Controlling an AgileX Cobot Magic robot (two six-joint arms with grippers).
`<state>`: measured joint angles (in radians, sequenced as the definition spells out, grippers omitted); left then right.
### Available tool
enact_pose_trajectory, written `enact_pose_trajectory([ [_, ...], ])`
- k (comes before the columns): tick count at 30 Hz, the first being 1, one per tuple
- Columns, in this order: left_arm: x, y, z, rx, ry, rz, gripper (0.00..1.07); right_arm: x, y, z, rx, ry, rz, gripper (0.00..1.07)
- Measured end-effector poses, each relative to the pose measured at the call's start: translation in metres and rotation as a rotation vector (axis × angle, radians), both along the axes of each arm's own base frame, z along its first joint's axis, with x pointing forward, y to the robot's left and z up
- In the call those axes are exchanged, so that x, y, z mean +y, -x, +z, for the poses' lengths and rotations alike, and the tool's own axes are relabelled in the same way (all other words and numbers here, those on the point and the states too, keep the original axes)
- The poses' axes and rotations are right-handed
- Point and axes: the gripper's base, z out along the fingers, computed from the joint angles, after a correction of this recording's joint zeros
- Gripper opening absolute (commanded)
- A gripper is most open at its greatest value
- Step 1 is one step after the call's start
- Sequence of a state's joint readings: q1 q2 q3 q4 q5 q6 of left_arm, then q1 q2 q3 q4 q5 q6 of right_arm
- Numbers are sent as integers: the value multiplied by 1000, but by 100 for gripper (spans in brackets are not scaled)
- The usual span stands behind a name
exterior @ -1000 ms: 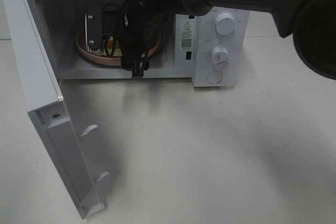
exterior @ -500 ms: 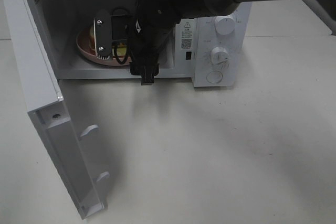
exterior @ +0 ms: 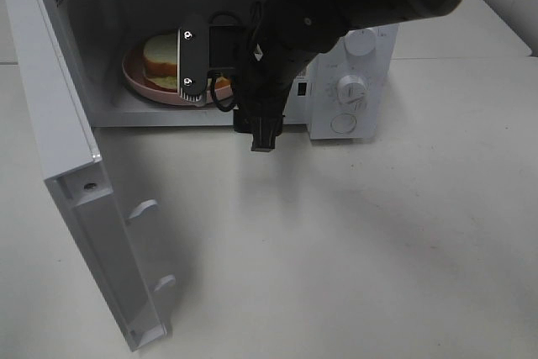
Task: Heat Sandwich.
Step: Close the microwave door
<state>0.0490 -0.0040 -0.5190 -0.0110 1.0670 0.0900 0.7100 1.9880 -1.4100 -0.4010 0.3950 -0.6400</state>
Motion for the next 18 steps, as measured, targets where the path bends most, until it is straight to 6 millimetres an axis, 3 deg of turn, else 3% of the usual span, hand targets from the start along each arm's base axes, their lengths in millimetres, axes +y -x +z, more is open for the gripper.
enact_pose_trajectory([
  [18, 0, 0, 0, 0, 0, 0, 100, -48, 56, 22, 62, -73, -138, 76],
])
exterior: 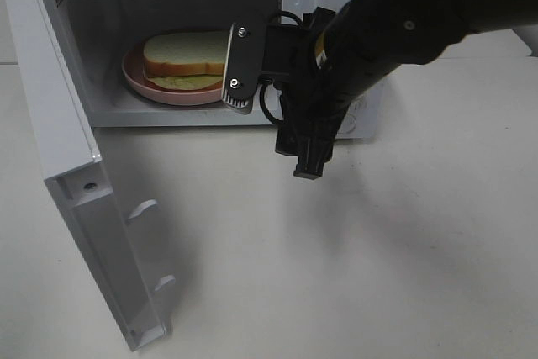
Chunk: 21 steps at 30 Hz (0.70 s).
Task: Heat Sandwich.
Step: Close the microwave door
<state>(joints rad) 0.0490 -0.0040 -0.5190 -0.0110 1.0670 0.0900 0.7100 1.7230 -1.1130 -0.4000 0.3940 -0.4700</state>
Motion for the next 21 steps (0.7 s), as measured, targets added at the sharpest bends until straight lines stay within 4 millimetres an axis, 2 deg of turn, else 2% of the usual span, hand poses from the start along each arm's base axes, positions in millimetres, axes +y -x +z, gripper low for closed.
enact_pose_trajectory([
  [12, 0, 0, 0, 0, 0, 0, 100, -37, 43, 6, 46, -75, -133, 76],
  [16, 0, 0, 0, 0, 0, 0, 100, -50, 59, 6, 70, -123, -212, 76],
  [20, 0, 0, 0, 0, 0, 0, 100, -69, 84, 6, 128, -232, -357, 76],
  [21, 0, 0, 0, 0, 0, 0, 100, -69, 84, 6, 128, -232, -357, 76],
])
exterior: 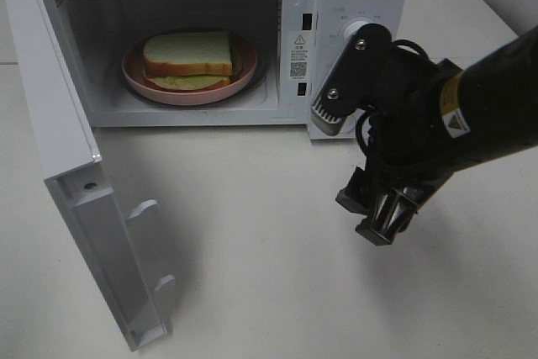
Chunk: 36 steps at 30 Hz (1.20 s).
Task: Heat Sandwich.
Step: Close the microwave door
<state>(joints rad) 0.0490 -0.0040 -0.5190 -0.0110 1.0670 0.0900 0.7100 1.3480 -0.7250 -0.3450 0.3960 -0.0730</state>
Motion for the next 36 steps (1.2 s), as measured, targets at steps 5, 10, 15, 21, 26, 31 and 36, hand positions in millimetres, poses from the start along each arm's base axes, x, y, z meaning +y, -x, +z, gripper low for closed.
enact_pose_trajectory([
  [5, 0, 0, 0, 0, 0, 0, 100, -14, 20, 7, 43, -97, -116, 76],
  [10, 0, 0, 0, 0, 0, 0, 100, -29, 36, 18, 104, -101, -208, 76],
  [15, 0, 0, 0, 0, 0, 0, 100, -43, 53, 27, 165, -78, -260, 76],
  [21, 0, 0, 0, 0, 0, 0, 100, -61, 75, 39, 223, -55, -311, 76],
  [26, 0, 0, 0, 0, 0, 0, 100, -74, 90, 47, 237, -54, -331, 76],
  [31, 0, 0, 0, 0, 0, 0, 100, -87, 106, 55, 236, -64, -343, 76],
  [36, 0, 0, 0, 0, 0, 0, 100, -101, 121, 64, 203, -110, -344, 76],
])
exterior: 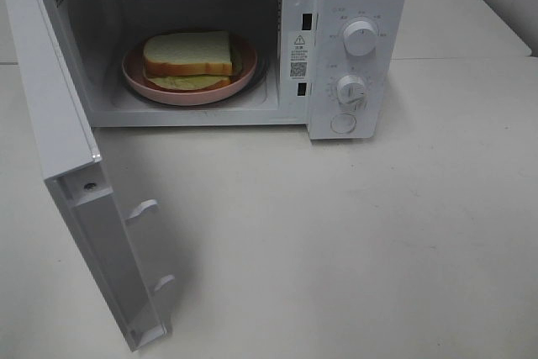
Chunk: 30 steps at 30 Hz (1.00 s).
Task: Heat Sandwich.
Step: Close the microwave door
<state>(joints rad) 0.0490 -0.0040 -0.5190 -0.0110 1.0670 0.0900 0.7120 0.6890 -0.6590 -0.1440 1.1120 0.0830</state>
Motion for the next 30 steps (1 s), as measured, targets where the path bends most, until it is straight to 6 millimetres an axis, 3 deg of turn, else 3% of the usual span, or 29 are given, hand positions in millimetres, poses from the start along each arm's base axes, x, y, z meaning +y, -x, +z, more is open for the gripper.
enact_pose_trajectory([
  [8, 0, 0, 0, 0, 0, 0, 100, -32, 23, 13, -124, -95, -166, 76],
  [20, 0, 0, 0, 0, 0, 0, 100, -53, 52, 19, -280, -198, -411, 76],
  [24, 0, 0, 0, 0, 0, 0, 100, -55, 58, 16, -316, -210, -453, 76],
  [30, 0, 0, 0, 0, 0, 0, 100, -56, 68, -4, -360, -230, -531, 76],
])
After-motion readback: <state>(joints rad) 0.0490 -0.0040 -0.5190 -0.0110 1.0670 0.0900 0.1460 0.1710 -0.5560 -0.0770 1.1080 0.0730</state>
